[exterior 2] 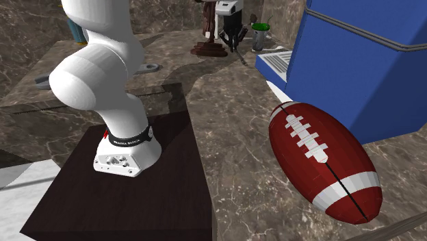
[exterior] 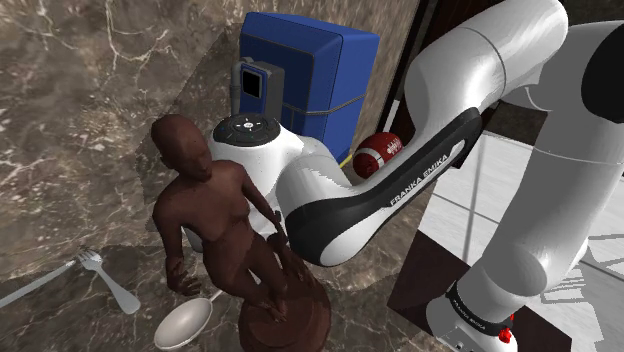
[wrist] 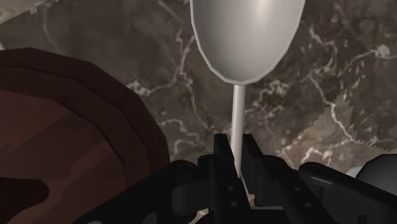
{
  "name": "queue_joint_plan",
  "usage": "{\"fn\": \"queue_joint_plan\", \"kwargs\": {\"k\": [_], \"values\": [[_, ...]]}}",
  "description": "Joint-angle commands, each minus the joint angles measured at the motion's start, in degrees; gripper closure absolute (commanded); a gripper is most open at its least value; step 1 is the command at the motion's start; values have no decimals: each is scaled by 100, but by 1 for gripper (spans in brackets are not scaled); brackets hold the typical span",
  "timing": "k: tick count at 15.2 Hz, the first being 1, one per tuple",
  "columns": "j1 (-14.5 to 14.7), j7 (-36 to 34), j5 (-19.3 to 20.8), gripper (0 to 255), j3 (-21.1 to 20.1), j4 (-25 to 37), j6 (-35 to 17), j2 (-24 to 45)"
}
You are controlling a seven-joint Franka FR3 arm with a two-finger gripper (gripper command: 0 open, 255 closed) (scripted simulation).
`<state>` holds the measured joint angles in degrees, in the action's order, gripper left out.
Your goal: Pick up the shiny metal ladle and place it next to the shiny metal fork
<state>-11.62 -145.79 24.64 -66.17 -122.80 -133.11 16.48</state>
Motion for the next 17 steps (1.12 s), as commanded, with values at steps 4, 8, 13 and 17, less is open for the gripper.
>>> {"fn": "queue_joint_plan", "kwargs": {"k": [4,8,13,17], "values": [[11,-1,7,255,5,-32,5,13],[8,-8,14,0,9,-61,-23,10],[-413,343,-512,0,-433,30,232,-379],[-856,712,-1055,0,-855,114,445,-795]]}}
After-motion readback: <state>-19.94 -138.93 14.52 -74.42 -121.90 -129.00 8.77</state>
